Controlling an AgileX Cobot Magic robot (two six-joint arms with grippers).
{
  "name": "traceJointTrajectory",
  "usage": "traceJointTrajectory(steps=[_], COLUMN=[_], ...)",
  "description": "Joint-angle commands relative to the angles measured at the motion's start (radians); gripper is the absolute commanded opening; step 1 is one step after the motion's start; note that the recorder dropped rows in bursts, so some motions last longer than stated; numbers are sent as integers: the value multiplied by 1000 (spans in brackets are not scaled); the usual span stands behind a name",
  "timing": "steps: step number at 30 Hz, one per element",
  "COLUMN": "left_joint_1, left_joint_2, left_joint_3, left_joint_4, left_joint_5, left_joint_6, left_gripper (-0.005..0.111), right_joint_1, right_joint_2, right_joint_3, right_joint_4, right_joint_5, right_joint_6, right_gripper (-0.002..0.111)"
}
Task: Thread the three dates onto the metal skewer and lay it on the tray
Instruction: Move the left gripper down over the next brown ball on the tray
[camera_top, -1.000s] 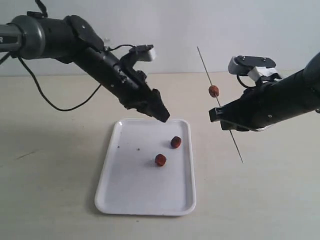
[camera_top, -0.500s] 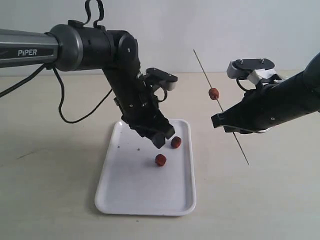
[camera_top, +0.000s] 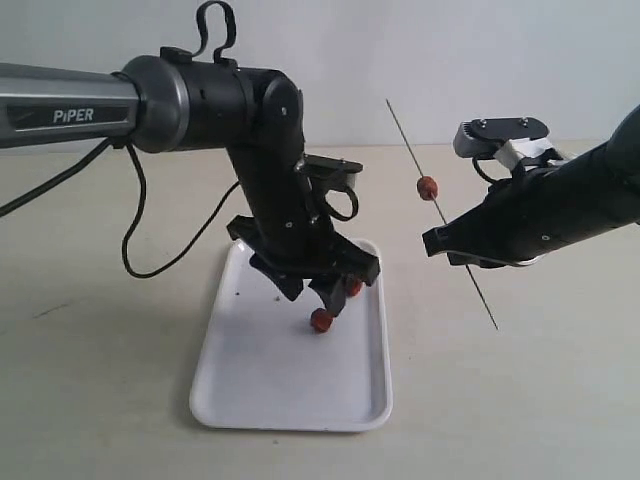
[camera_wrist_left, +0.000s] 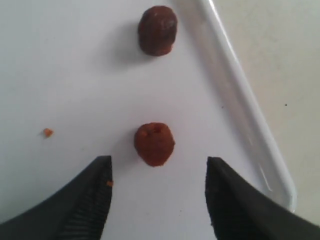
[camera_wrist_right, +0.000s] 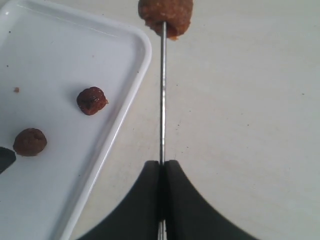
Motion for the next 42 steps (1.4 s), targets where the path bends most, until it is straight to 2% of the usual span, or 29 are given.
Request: traceJointTrajectory(steps=[1,11,23,42], left_joint_1=[-37,-41,-41,-41], left_joint_2=[1,1,1,1], left_joint_3=[3,48,104,131], left_joint_4=[25,73,73,96], left_joint_5=[-48,-94,-212,-231], left_joint_6=[-27,-86,-170,-237], left_gripper=[55,55,55,55], right_joint_1=[-5,-5,-5,-5], right_joint_2=[-7,-7,-7,-7], right_joint_3=[4,4,4,4], right_joint_4=[-5,-5,-5,-5], right_joint_5=[5,9,12,6], right_joint_6=[-3,-3,-3,-3], right_gripper=[0,0,0,0])
